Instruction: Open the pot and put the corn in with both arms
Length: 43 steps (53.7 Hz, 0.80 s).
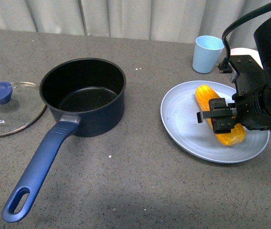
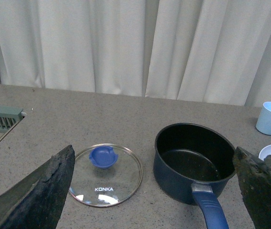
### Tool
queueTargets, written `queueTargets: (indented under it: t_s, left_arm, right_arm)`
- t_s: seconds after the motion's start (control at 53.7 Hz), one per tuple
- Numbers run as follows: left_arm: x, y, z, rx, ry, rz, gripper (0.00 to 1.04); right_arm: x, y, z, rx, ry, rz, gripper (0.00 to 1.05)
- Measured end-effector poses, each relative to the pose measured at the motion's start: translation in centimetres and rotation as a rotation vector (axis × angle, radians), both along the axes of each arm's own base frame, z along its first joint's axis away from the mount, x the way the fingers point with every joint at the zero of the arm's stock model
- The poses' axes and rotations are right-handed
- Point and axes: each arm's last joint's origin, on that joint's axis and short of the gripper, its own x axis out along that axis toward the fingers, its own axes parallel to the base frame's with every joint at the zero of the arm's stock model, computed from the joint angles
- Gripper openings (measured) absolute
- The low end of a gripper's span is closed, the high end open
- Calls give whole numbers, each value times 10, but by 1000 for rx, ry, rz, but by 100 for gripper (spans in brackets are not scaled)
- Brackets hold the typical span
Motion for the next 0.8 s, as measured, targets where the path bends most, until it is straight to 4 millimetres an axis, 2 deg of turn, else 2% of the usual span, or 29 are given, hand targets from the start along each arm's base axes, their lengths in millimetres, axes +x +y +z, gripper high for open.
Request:
queueTargets:
  t_s: [0.205, 0.279, 0.447, 0.503, 0.559, 0.596, 0.801]
  left_arm:
    - [0, 0, 0, 0, 0, 0, 98]
    - [0, 0, 0, 0, 0, 0, 98]
    - [0, 0, 0, 0, 0, 0, 98]
    - [0, 0, 0, 0, 0, 0, 98]
    - [0, 0, 0, 0, 0, 0, 98]
    - [0, 0, 0, 0, 0, 0, 98]
    - [0, 0, 0, 0, 0, 0, 98]
  right_arm:
    - [0, 1, 8, 45, -17, 31, 30]
    - [0, 2, 20, 93, -44, 57, 27]
    - [4, 15, 63, 272, -172, 111, 23]
    - [8, 27, 80, 323, -213, 135, 22]
    - [14, 47, 97, 372, -233, 160, 21]
    - [16, 57, 101, 382, -227, 168, 21]
    - [21, 116, 99, 440, -146, 239, 19]
